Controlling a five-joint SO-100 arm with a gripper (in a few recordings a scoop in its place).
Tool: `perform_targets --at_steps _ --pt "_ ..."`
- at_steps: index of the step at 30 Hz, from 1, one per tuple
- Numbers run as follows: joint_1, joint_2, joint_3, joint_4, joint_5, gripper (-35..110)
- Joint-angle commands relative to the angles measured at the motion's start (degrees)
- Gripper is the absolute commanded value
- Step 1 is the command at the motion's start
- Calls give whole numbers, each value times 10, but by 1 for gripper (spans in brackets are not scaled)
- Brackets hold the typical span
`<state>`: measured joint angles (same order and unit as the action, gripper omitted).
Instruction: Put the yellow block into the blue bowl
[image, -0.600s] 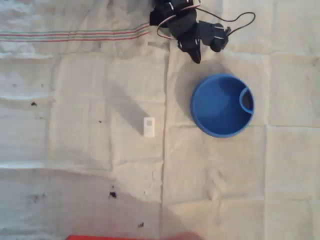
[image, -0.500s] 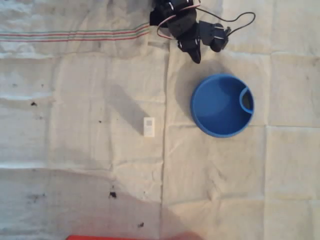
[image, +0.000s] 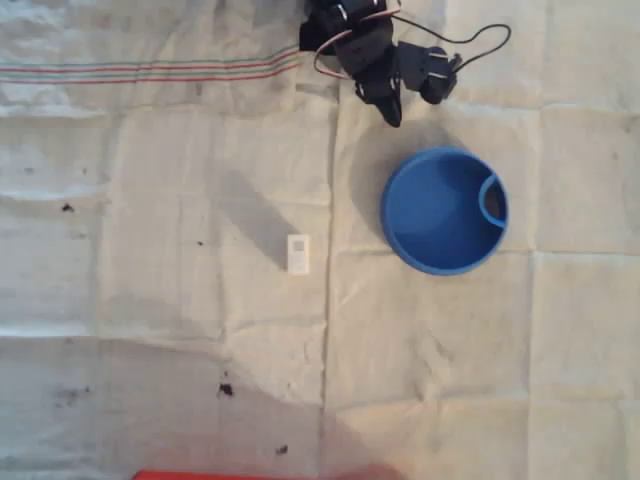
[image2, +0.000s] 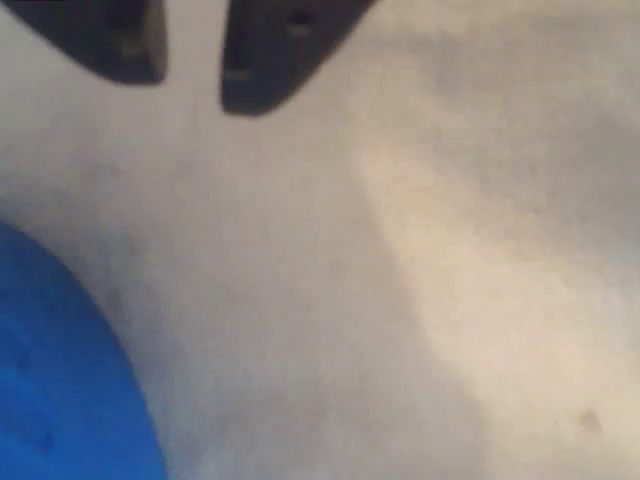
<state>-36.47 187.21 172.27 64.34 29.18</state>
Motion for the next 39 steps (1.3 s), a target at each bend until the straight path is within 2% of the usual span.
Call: perform_targets --at_steps 1,29,39 --pt "2 76 74 -11 1 0" --pt "7 75 69 -15 0 0" --pt "7 73 -108 -16 -1 0"
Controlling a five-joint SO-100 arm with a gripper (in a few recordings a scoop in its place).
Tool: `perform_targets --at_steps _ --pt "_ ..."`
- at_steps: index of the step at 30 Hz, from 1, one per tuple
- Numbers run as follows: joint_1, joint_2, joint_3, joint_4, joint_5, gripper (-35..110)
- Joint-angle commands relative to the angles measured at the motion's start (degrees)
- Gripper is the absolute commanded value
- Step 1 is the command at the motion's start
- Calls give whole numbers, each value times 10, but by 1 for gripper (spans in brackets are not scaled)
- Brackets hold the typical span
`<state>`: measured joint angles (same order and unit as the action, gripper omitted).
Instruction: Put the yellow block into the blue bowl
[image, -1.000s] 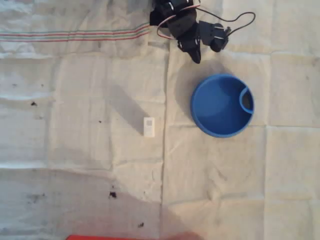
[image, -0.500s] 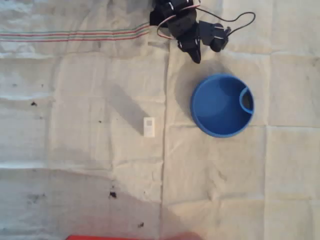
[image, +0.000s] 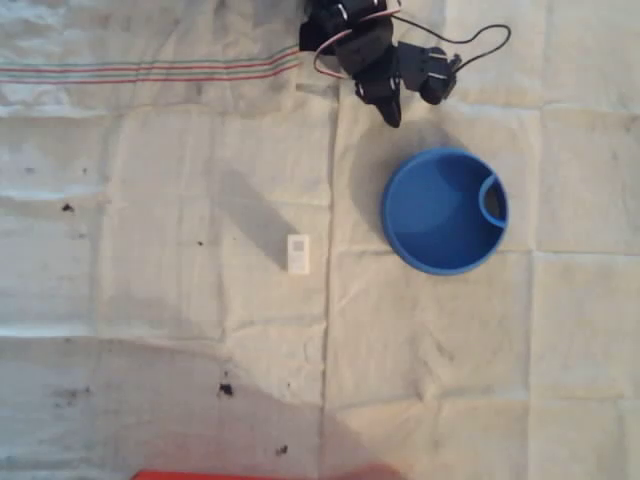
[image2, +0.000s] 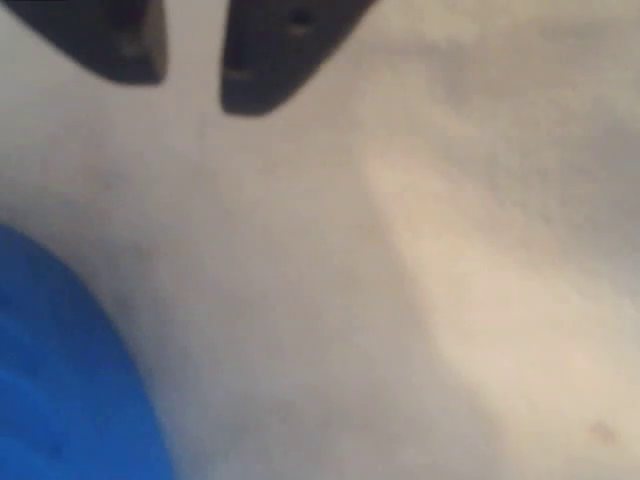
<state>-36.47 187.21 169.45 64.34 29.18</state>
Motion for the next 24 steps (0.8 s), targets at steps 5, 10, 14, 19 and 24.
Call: perform_targets --at_steps 5,10,14,19,24 --pt "7 56 -157 -10 -4 0" --pt "8 -89 -231 -7 -71 0" --pt "11 -223 -331 -7 -128 0" --pt "57 -355 -475 -6 -179 0" --pt "113 -478 -565 -6 -286 0"
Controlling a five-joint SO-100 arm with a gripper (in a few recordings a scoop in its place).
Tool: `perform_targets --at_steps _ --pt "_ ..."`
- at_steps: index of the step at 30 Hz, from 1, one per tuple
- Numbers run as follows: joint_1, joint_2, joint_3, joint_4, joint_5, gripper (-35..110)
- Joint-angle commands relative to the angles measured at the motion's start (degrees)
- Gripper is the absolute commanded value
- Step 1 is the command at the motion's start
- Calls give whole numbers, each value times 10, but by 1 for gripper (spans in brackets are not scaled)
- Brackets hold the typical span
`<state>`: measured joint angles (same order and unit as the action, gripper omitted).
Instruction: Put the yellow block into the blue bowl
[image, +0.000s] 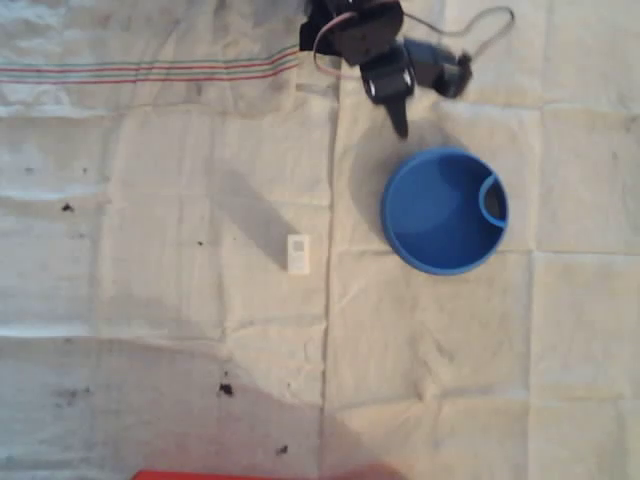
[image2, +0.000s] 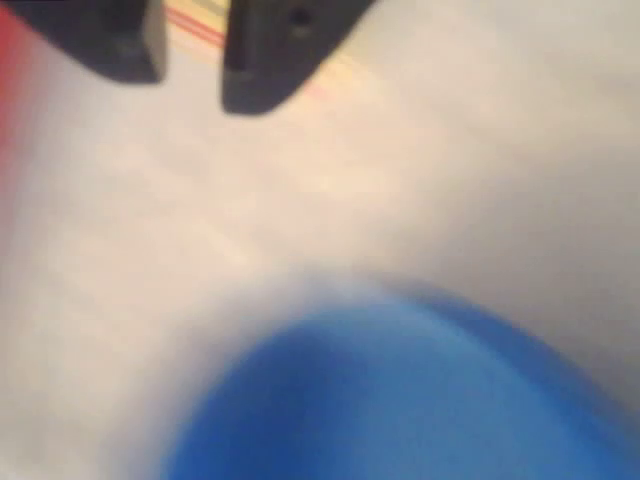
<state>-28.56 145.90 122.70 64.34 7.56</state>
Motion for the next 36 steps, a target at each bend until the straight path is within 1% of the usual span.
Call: perform_targets --at_steps 1,7,15,21,25,29,32,36 --pt "45 -86 -109 -6 -102 0" --pt "103 -158 -128 -6 -304 0" --pt "175 -168 -127 -6 -547 0" --pt "200 -181 -126 -6 -713 1" --pt "228 -215 -133 -7 -790 2" --pt "253 -247 -136 -15 -846 12" --pt "258 -254 -136 -15 -855 22" --pt "255 -253 -137 -16 -862 30"
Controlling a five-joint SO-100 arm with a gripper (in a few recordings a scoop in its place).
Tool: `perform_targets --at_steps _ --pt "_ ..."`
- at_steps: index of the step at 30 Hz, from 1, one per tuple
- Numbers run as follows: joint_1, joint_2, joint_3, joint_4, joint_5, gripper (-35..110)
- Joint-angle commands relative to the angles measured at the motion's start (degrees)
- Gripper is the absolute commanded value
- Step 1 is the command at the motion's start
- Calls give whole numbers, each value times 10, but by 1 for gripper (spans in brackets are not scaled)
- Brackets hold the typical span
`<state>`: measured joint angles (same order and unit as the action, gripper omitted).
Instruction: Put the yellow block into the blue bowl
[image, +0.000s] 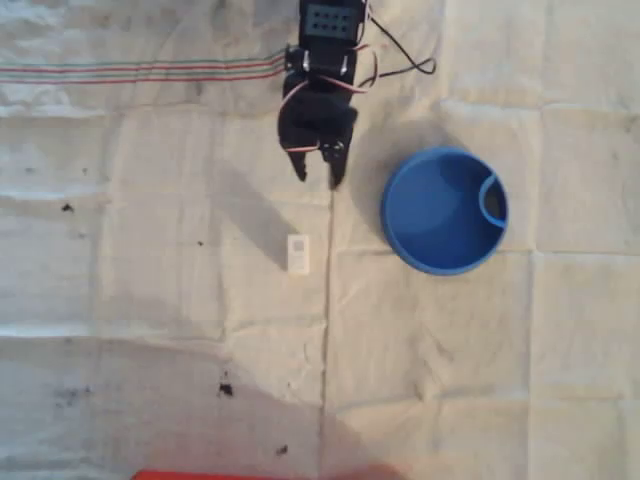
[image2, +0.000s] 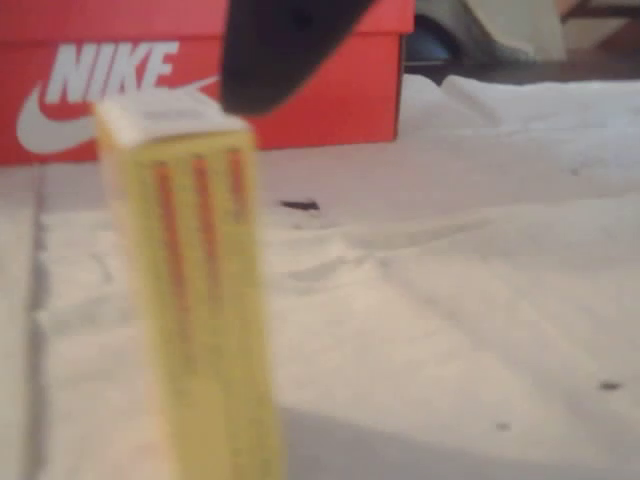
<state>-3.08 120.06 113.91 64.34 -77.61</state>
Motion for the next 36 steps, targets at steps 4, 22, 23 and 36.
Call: perform_targets --at_steps 4,22,23,36 --pt "-1 3 -49 -25 -11 31" --pt "20 -98 -48 -161 -12 31" --pt "21 -102 -48 -168 -12 31" --pt "47 -169 -49 -248 -88 31"
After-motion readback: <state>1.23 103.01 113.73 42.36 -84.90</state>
